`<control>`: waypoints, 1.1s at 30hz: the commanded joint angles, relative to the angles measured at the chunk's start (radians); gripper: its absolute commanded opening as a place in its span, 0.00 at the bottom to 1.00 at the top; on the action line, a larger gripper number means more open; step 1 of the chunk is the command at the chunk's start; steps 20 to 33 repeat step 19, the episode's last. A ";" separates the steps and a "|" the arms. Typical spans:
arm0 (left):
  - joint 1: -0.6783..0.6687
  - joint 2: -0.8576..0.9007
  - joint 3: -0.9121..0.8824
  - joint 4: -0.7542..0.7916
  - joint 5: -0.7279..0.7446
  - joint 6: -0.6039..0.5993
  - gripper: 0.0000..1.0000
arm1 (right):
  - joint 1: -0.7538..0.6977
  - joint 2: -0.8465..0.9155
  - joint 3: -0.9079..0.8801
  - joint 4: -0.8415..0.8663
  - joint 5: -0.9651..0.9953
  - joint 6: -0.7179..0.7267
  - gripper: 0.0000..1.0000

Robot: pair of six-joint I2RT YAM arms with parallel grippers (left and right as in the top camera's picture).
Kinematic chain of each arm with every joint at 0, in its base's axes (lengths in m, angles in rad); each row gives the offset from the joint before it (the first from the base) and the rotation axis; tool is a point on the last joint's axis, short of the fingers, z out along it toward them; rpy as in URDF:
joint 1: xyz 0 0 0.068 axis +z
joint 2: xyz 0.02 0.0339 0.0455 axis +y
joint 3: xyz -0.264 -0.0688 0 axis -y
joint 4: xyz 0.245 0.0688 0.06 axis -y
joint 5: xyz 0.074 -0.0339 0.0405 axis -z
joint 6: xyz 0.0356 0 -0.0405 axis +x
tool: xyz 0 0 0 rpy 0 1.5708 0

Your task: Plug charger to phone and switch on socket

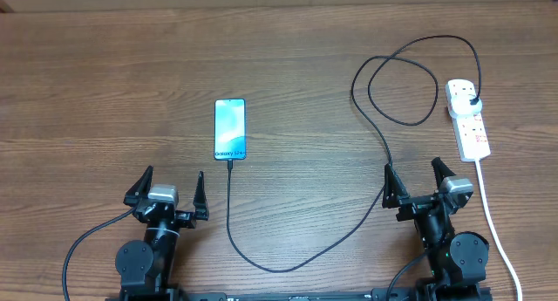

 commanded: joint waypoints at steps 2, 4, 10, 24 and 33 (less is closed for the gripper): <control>0.006 -0.011 -0.007 0.001 0.012 0.027 0.99 | 0.003 -0.009 -0.011 0.004 -0.005 -0.001 1.00; 0.006 -0.011 -0.007 0.001 0.012 0.027 0.99 | 0.003 -0.009 -0.011 0.004 -0.005 -0.001 1.00; 0.006 -0.011 -0.007 0.001 0.012 0.027 1.00 | 0.003 -0.009 -0.011 0.004 -0.005 -0.001 1.00; 0.006 -0.011 -0.007 0.001 0.012 0.027 1.00 | 0.003 -0.009 -0.011 0.004 -0.005 -0.001 1.00; 0.006 -0.011 -0.007 0.001 0.012 0.027 1.00 | 0.003 -0.009 -0.011 0.004 -0.005 -0.001 1.00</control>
